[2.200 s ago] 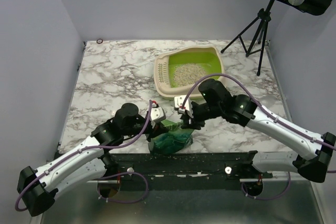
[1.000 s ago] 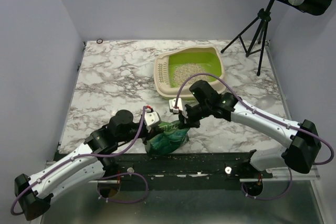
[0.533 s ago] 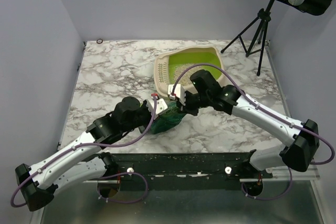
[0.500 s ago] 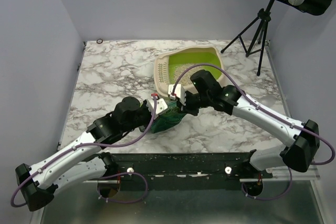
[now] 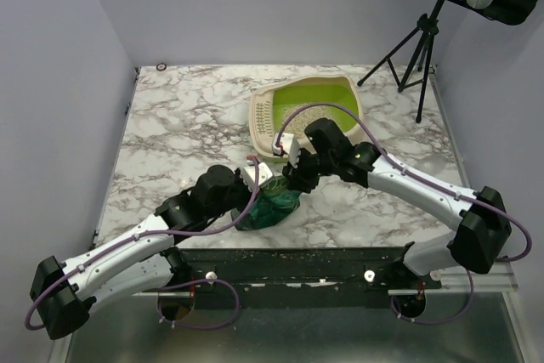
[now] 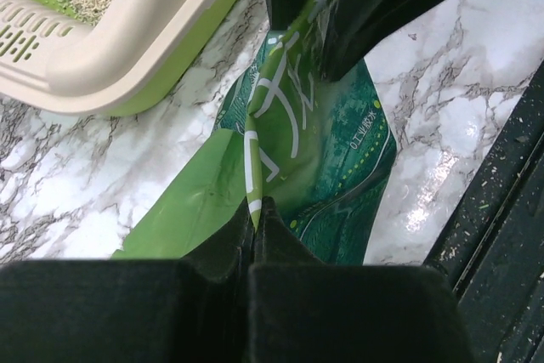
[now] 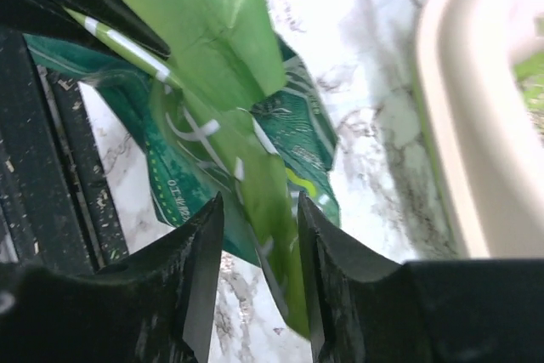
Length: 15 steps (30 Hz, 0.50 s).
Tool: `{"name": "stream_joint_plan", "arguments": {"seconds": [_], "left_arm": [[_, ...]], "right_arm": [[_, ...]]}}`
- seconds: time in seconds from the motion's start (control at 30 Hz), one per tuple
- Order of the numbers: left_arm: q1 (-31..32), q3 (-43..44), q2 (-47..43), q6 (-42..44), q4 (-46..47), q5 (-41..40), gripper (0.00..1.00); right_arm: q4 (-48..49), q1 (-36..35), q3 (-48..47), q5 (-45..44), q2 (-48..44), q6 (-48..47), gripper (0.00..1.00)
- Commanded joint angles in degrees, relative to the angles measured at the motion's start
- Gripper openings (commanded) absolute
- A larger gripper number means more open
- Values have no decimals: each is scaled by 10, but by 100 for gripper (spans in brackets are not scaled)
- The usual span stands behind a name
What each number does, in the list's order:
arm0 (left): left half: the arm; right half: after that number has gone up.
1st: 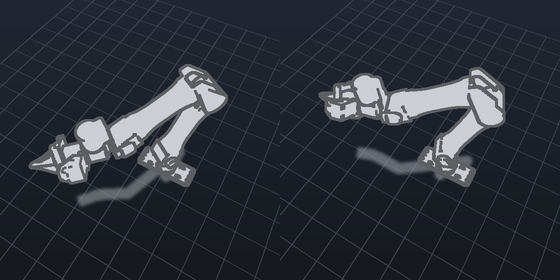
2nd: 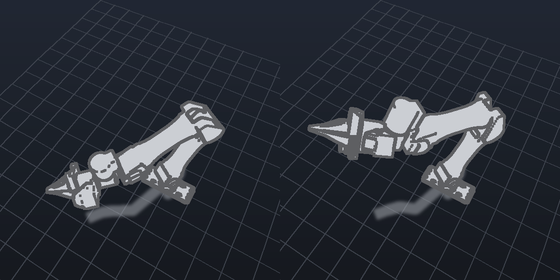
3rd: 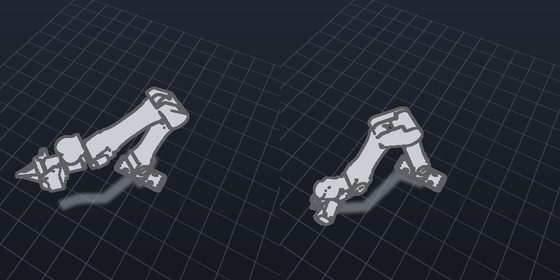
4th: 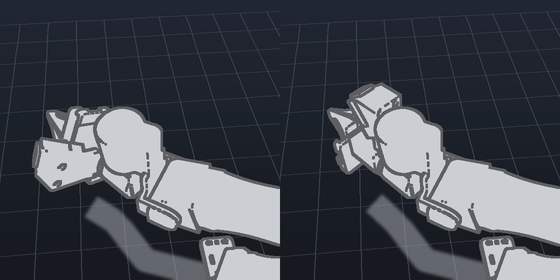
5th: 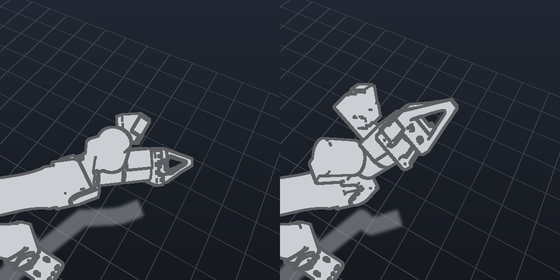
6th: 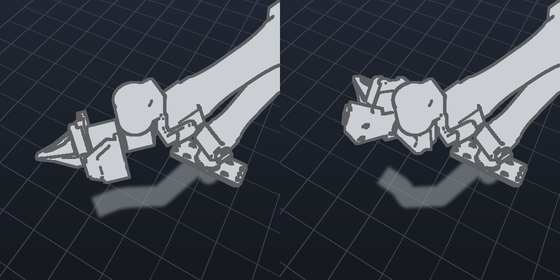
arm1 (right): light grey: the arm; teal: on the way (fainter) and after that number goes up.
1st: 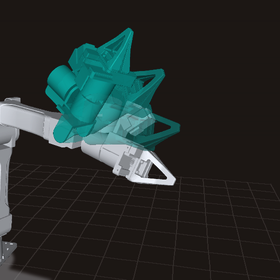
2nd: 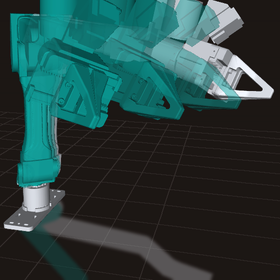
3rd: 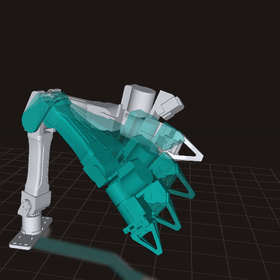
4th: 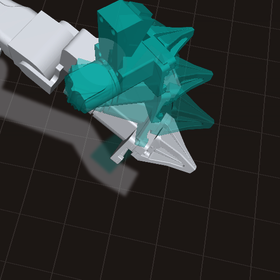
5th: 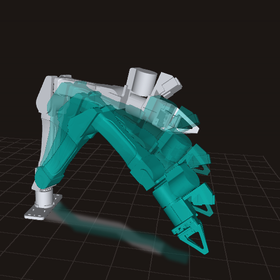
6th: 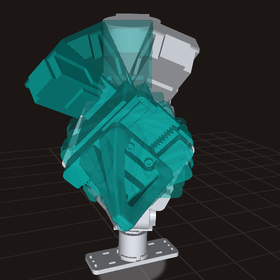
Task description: Fill the litter box with clean litter
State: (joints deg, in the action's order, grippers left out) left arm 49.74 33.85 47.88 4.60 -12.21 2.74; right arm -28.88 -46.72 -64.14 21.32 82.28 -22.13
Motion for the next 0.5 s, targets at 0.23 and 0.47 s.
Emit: {"name": "stream_joint_plan", "arguments": {"seconds": [0.23,0.47], "left_arm": [[-3,-26,-16,-4,52,-31,0],[-4,-26,-20,-9,55,-33,0]], "right_arm": [[21,114,15,-256,-124,125,65],[12,232,41,-289,-98,145,65]]}}
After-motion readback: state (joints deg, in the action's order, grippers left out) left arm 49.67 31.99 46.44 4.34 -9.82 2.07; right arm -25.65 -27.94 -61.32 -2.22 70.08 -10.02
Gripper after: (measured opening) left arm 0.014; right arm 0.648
